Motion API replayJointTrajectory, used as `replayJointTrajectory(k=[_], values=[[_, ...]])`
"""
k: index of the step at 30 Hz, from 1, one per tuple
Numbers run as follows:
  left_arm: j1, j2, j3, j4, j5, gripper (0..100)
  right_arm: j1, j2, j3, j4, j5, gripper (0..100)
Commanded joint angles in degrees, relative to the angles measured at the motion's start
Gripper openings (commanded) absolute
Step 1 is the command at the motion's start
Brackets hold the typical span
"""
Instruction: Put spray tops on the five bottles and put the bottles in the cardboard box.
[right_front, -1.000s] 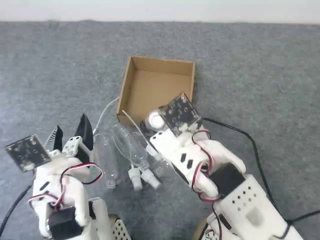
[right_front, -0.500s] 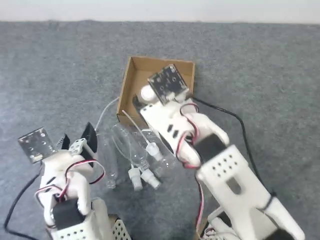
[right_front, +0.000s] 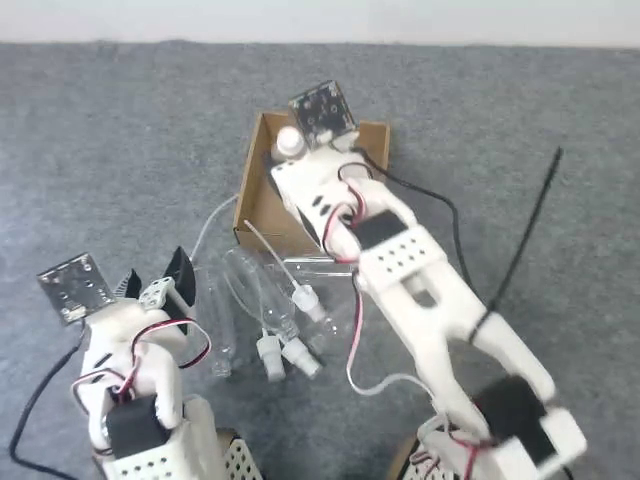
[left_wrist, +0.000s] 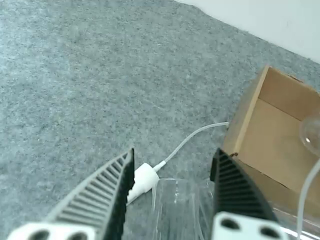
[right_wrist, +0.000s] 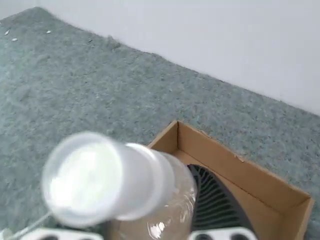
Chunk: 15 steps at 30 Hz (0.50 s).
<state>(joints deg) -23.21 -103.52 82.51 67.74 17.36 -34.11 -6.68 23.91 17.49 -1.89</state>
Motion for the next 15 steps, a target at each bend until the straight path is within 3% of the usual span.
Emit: replayJointTrajectory(k=[1,15], values=[[-0.35,-0.7,-0.57,-1.32,0.35,24,1.27,3.56,-9.32,-1.63,-2.2,2.4],[-0.35,-0.7,0.4,-1.41,0.35,24,1.36,27.74,-31.91,-1.71,-2.29,2.4]])
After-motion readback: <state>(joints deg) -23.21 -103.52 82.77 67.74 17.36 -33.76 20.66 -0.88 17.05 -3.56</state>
